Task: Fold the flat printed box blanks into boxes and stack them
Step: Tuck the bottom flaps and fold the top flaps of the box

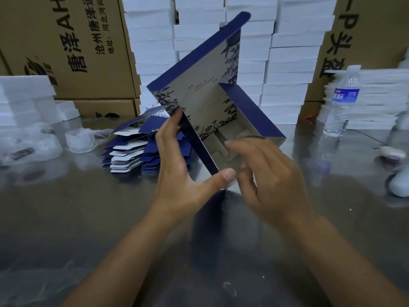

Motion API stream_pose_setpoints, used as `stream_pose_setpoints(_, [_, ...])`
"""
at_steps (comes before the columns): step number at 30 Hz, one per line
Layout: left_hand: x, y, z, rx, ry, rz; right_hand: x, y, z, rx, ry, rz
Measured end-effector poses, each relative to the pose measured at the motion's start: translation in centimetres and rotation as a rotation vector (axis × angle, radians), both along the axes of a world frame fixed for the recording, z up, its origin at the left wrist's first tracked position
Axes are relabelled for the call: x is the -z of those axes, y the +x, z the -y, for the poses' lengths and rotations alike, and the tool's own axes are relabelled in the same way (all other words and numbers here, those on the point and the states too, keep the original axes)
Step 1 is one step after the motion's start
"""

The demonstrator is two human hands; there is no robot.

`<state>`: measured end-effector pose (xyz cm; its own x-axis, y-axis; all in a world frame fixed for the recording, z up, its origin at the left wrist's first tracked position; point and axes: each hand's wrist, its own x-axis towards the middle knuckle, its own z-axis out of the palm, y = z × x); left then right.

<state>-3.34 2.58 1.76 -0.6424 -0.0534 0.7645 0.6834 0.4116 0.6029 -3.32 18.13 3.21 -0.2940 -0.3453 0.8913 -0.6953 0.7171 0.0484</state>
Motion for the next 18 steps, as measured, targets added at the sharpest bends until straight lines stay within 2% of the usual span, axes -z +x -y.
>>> stream_pose_setpoints(2, [0.0, 0.1, -0.3, 0.007, -0.042, -0.022, -0.8, 0.6, 0.6, 0.053, 0.036, 0.053])
stream_pose_setpoints(6, [-0.3, 0.2, -0.3, 0.047, -0.057, -0.047, -1.8, 1.2, 1.5, 0.175, 0.131, 0.293])
stream_pose_setpoints(9, [-0.1, 0.2, -0.5, 0.061, -0.107, -0.087, -2.6, 0.4, 1.3, 0.275, 0.186, 0.379])
stream_pose_setpoints(13, [0.5, 0.2, -0.8, 0.032, -0.174, -0.116, -4.3, -1.6, 2.1, 0.41, 0.386, 0.683])
stream_pose_setpoints(18, [1.1, 0.2, -1.4, 0.014, -0.218, -0.21, -4.2, -2.5, 2.9, 0.41, 0.431, 0.728])
